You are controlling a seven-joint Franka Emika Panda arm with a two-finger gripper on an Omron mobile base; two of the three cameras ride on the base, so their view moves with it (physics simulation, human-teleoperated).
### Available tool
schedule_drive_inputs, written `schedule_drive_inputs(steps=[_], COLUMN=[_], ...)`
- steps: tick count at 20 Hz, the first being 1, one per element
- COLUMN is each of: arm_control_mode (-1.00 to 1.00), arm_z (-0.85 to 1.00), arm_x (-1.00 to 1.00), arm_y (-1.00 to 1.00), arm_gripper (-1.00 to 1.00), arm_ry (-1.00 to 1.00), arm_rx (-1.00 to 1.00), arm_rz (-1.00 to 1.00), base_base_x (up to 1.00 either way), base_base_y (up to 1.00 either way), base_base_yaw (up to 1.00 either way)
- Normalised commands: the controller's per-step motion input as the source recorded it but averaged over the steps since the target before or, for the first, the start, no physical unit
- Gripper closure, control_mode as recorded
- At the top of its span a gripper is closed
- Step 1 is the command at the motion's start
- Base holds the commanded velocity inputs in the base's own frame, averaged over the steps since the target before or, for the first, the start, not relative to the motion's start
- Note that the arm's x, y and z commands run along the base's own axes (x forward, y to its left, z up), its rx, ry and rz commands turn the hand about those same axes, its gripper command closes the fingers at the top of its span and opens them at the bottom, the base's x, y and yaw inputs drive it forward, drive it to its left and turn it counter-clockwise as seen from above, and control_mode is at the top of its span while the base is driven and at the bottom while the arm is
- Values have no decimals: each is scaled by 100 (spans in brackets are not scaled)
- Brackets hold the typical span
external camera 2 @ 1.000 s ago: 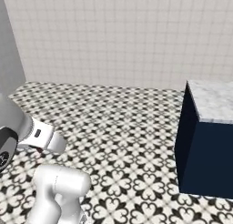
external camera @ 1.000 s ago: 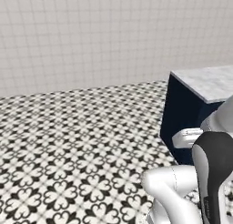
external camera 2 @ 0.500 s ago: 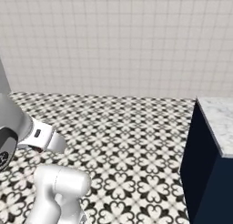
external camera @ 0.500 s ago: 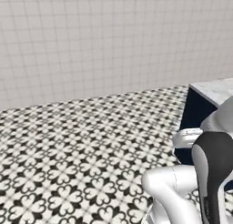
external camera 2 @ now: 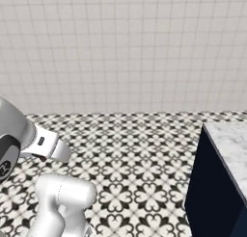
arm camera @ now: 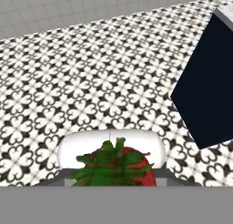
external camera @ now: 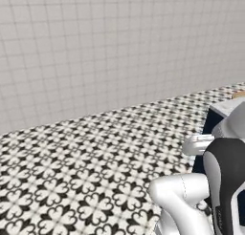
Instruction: Take the strawberry from the fridge and place it on top of the pancake, located on the dining counter.
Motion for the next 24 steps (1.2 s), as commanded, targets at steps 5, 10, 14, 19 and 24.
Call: schedule_drive_inputs(steps=[5,10,14,19,24], arm_control_mode=[100,100,100,100,100], arm_z=[0,0,0,0,0], arm_x=[0,0,0,0,0], arm_y=[0,0,0,0,0], arm_gripper=[100,100,100,100,100], arm_ry=[0,0,0,0,0], arm_rx=[0,0,0,0,0], arm_rz=[0,0,0,0,0], base_base_x=[100,100,100,62,92], base_base_y=[5,38,63,82,79], base_base_yaw=[-30,-47,-62,-52,-55])
